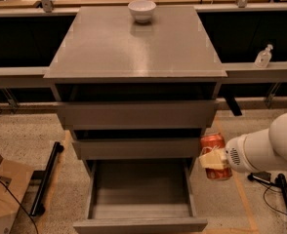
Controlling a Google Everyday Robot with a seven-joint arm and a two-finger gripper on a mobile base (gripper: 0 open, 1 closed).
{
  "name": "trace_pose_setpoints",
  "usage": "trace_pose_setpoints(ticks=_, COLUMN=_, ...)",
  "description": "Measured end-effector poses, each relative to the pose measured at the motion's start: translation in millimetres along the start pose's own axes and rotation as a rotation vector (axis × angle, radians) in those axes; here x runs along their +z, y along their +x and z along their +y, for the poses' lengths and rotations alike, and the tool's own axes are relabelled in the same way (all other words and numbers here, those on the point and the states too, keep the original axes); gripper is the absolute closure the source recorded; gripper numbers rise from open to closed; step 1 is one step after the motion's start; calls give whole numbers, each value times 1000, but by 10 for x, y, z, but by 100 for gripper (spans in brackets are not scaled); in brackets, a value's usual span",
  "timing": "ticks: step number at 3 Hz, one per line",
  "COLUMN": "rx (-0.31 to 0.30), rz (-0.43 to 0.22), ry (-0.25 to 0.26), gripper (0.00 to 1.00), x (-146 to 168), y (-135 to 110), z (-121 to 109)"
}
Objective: Pick coke can from bottom drawer and place on counter
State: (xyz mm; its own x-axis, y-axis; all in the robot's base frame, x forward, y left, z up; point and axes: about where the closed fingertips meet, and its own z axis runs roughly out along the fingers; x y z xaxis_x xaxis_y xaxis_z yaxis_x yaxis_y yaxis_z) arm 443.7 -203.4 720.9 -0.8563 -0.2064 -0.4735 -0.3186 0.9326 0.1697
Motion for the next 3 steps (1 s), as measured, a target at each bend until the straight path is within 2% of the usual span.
trace_pose_setpoints(ticks=2, rx=-49, rz=-87, ry=88, gripper=100, x=-444, y=-598, z=-143)
trace_pose_setpoints(ticks=3, rx=-103, rz=-139, ry=146, gripper=100, x=-804, y=-1028, z=-179)
